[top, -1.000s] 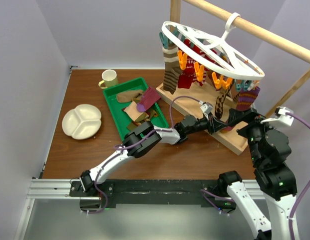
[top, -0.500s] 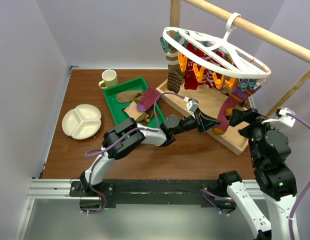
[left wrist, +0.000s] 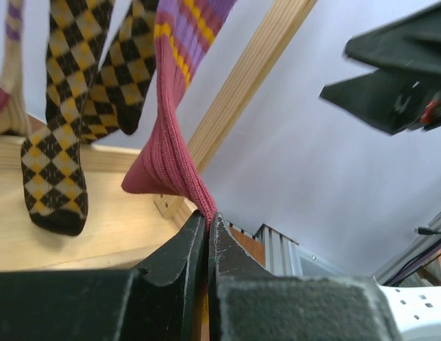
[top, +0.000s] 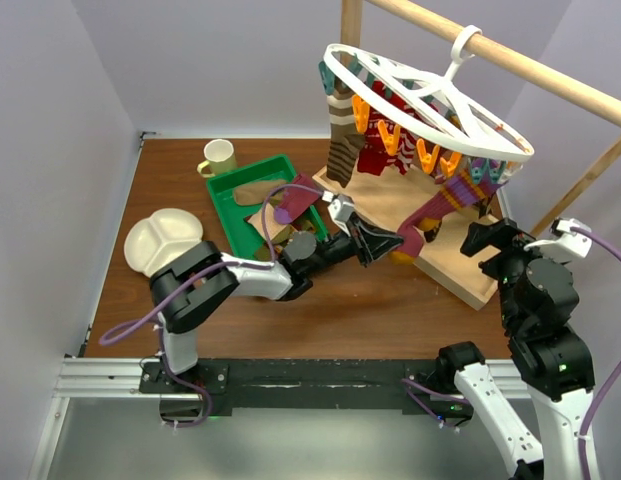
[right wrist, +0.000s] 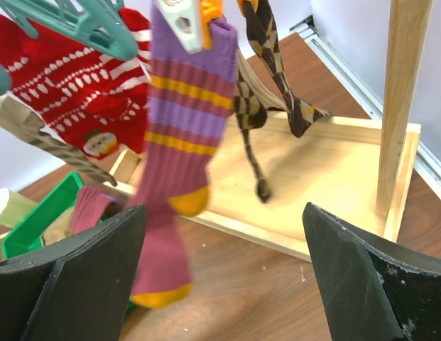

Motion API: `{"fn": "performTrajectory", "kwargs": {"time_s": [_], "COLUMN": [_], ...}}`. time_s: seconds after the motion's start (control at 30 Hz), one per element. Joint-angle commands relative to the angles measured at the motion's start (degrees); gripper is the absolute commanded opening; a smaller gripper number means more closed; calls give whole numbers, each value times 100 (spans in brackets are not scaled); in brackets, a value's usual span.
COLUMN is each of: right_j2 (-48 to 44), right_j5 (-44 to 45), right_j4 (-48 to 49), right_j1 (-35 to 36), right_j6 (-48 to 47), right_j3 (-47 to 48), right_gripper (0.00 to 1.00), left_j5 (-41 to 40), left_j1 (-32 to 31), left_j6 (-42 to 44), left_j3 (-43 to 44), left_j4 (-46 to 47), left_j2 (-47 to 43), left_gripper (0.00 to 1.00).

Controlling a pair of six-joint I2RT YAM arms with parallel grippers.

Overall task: Remove the socks clipped to the hanger
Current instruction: Remove the sock from the hanger.

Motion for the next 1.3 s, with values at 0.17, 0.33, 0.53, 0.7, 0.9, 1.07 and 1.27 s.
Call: {"fn": "performTrajectory", "kwargs": {"time_s": [0.17,0.33,0.53,0.7,0.9,1.07,1.27], "right_j2": [72,37,-138,-209,-349,-359,-402], "right_j5": [-137,-322,-550,-744,-955,-973,-920], "right_j4": [100,303,751,1182,1647,1911,2315], "right_j1": [4,-5,-5,-5,4,-5,-5], "right_j6": [115,115,54,36,-8,-122,-149], "right_j3": [-270,-472,-630,-841,-1017,-1070,-1298], "right_gripper": [97,98,98,96,96,96,97], "left_j5": [-296,-481,-789,-1052,-1324,-1720,-1721], "left_j1": [253,367,437,542,622,674,701], "left_j6": [339,339,409,348,322,216,163], "left_j3": [-730,-1116,-1389,-1512,-1512,-1390,-1231], "left_j4": [1099,1011,572,36,-702,-1587,-2003], "left_j2": [-1294,-1813,-2340,-2753,-3140,-3403,-3492], "left_gripper": [0,0,0,0,0,0,0]}}
